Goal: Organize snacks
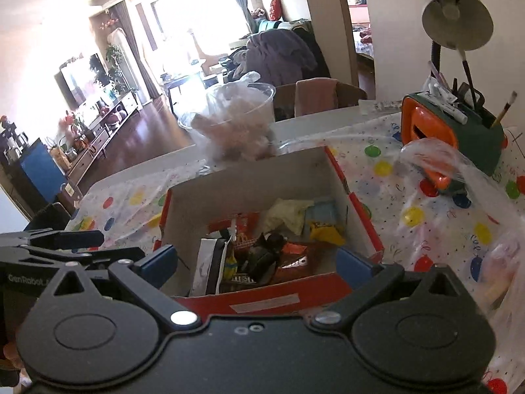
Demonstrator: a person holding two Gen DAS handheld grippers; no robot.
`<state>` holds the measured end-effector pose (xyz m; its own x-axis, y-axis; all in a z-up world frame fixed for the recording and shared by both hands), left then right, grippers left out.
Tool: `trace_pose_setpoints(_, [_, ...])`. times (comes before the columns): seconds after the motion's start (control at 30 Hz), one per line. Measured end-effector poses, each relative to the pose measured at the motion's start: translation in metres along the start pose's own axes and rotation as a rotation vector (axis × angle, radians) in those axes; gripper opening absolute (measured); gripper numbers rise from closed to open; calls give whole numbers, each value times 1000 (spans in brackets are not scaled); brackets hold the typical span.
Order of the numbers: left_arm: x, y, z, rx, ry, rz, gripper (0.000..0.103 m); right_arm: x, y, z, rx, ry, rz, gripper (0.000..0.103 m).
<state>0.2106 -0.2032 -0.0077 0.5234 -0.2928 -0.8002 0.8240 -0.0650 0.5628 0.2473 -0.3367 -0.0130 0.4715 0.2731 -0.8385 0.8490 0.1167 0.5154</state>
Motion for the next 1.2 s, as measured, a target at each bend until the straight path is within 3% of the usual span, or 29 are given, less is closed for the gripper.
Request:
trace_pose_setpoints(0.4, [1,-4,-1,-14,41,5,103,-3,-6,-2,-15,33,26,103])
trace_pose_setpoints(1.2, [6,-8,-2,-31,35,-23,103,-1,-12,-1,-11,19,8,103])
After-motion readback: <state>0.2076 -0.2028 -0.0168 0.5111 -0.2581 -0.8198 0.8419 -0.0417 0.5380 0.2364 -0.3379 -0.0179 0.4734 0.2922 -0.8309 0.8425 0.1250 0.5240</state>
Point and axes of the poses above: each gripper's, at about its wrist camera, not at the fingertips, and x roughly the way its jaws point, z to its right, y to its top, the point moved 2 cm from there along x, roughly the way its jaws point, and after that the axes turned 10 degrees about -z, right-handed, at the moved point
